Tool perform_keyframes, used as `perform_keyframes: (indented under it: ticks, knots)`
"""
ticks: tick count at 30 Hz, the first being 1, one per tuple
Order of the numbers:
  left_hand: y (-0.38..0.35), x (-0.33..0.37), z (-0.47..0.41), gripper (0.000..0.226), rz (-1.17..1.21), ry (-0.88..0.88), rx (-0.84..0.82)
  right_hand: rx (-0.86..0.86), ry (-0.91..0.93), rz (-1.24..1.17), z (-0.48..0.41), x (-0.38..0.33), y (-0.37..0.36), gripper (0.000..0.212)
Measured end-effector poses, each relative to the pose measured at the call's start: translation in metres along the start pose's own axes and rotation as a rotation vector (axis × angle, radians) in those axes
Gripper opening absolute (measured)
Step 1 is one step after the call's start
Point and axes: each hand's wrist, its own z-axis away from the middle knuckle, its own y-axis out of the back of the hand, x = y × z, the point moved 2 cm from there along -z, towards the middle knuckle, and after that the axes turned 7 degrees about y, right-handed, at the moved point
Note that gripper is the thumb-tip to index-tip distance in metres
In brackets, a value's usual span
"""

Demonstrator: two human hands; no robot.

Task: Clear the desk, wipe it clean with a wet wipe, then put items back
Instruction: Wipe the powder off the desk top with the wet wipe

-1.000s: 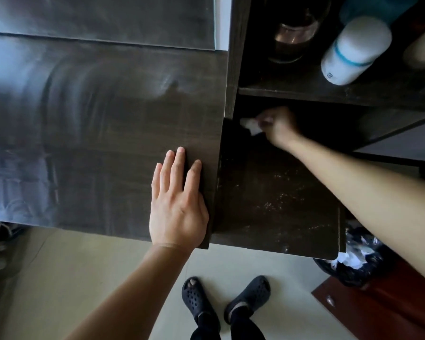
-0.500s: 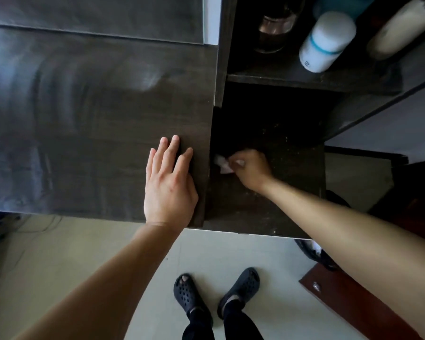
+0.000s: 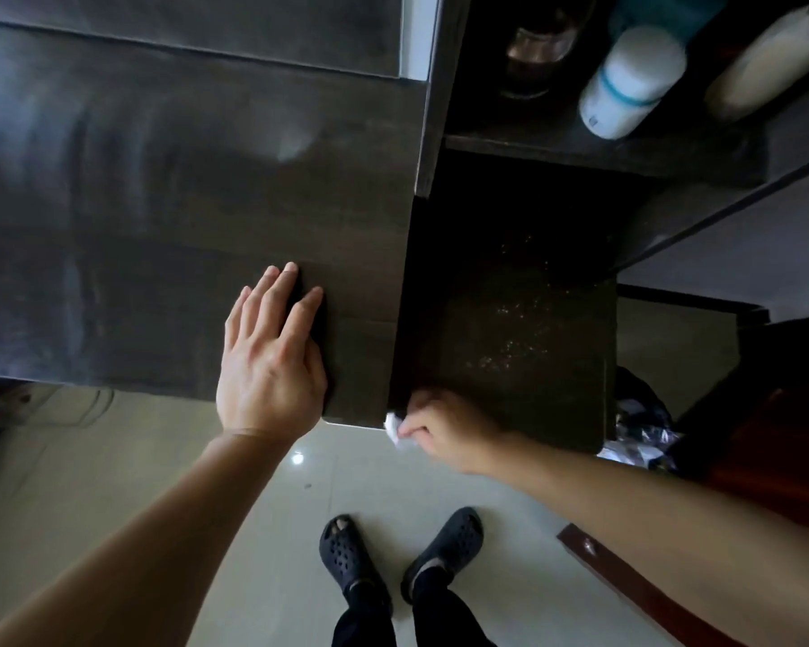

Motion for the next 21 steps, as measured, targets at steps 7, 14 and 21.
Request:
perform_keyframes:
  ticks: [7, 14, 21]
  knots:
    - [-0.001, 0.001, -0.002, 0.04, -0.011, -0.015, 0.024, 0.631, -0.379, -0.1, -0.069, 0.03, 0.113, 0.021]
    - [-0.002, 0.001, 0.0, 0.04, -0.009, -0.007, 0.035, 0.559, -0.405, -0.007, -0.048, -0.005, 0.019, 0.038]
    - [-0.001, 0.001, -0.001, 0.041, -0.008, 0.011, 0.015, 0.143, -0.027, -0.104, 0.019, -0.022, -0.001, 0.02]
